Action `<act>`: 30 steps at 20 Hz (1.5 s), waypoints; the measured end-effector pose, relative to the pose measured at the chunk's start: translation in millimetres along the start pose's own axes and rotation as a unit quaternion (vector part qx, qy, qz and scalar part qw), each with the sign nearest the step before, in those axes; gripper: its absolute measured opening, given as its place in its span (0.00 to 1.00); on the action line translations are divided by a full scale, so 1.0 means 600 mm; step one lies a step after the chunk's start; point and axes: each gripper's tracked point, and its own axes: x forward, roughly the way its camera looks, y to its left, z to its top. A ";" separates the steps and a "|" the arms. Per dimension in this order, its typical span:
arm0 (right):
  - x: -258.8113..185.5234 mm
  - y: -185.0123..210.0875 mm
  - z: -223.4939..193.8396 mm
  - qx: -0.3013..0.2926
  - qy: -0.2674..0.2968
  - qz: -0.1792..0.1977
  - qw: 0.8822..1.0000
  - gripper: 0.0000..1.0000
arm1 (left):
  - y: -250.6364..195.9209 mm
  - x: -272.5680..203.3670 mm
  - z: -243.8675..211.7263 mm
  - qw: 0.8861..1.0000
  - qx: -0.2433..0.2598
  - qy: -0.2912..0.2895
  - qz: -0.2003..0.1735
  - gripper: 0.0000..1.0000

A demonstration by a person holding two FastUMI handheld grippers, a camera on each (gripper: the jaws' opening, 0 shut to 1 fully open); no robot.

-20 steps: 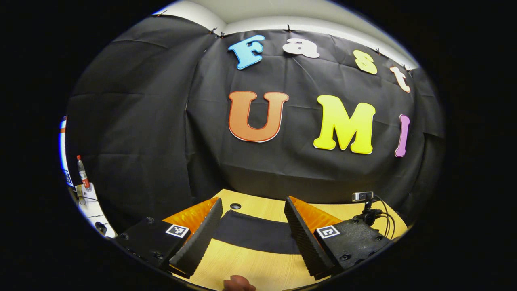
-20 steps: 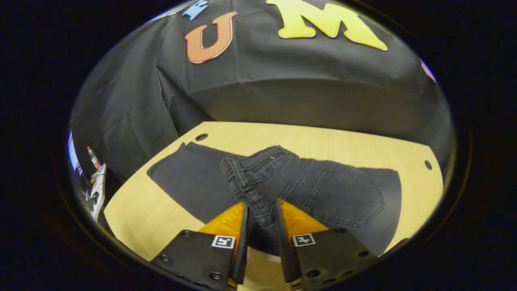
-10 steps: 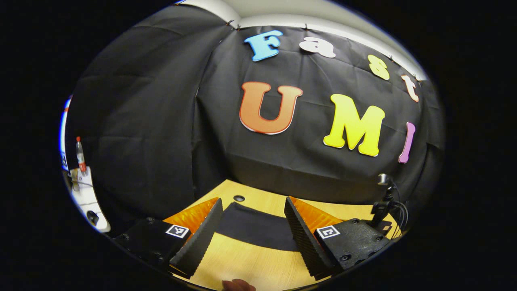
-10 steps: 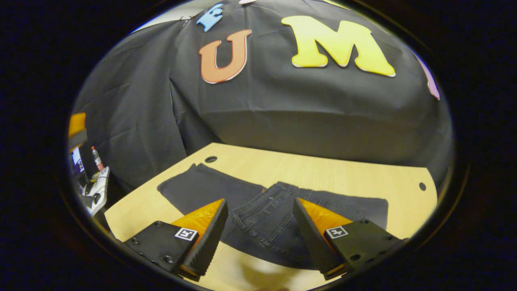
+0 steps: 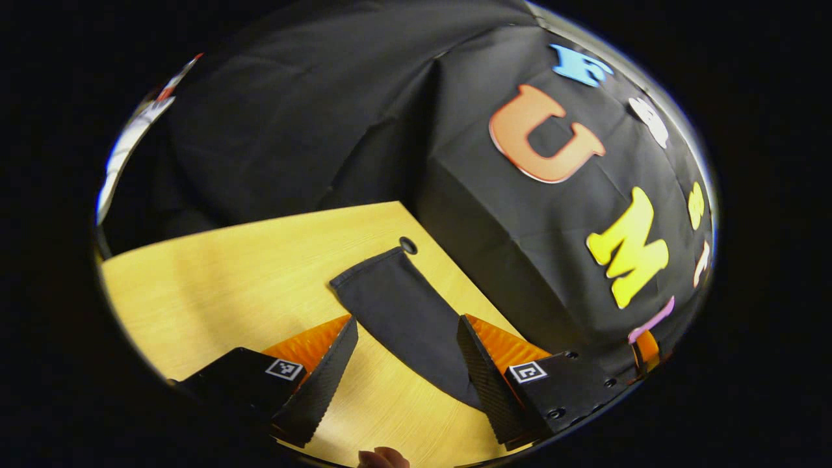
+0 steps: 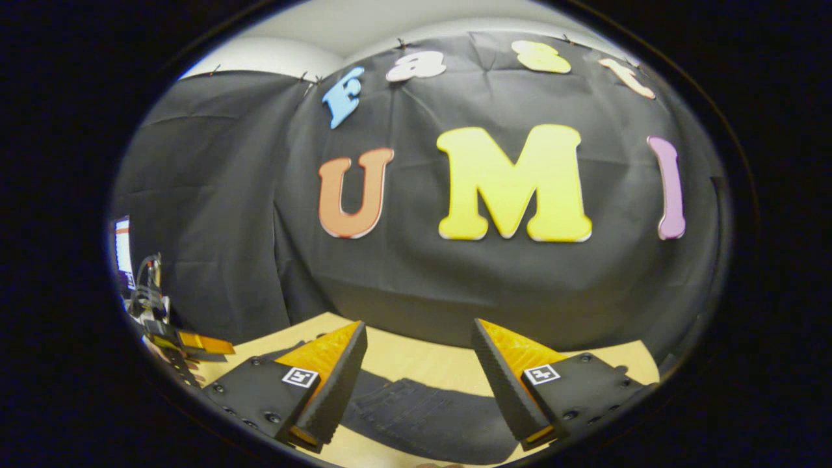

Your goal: Grasp the waist and the cuffs of the jeans and fold them to make the two legs overlap; first hold the waist and fold one-third of the jeans toward the cuffs, then hold the cuffs and fold the remaining one-third in the same direction to finish folding.

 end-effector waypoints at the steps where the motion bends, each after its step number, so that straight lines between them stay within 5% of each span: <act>1: -0.010 -0.016 0.026 -0.004 -0.014 -0.011 1.000 0.99 | 0.009 0.013 0.001 1.000 -0.017 0.004 0.005 0.99; 11: -0.092 -0.140 0.160 -0.020 -0.081 -0.122 0.989 0.93 | 0.063 0.128 -0.017 0.986 -0.153 0.054 0.019 0.99; 25: -0.136 -0.281 0.161 -0.005 -0.062 -0.215 0.975 0.94 | 0.020 0.239 0.029 0.964 -0.257 0.056 -0.027 0.97; 27: -0.135 -0.289 0.158 -0.003 -0.062 -0.218 0.974 0.94 | 0.049 0.248 0.009 0.966 -0.246 0.074 0.007 0.93; 30: -0.145 -0.304 0.155 0.002 -0.058 -0.226 0.972 0.94 | 0.068 0.258 -0.003 0.967 -0.243 0.073 0.034 0.13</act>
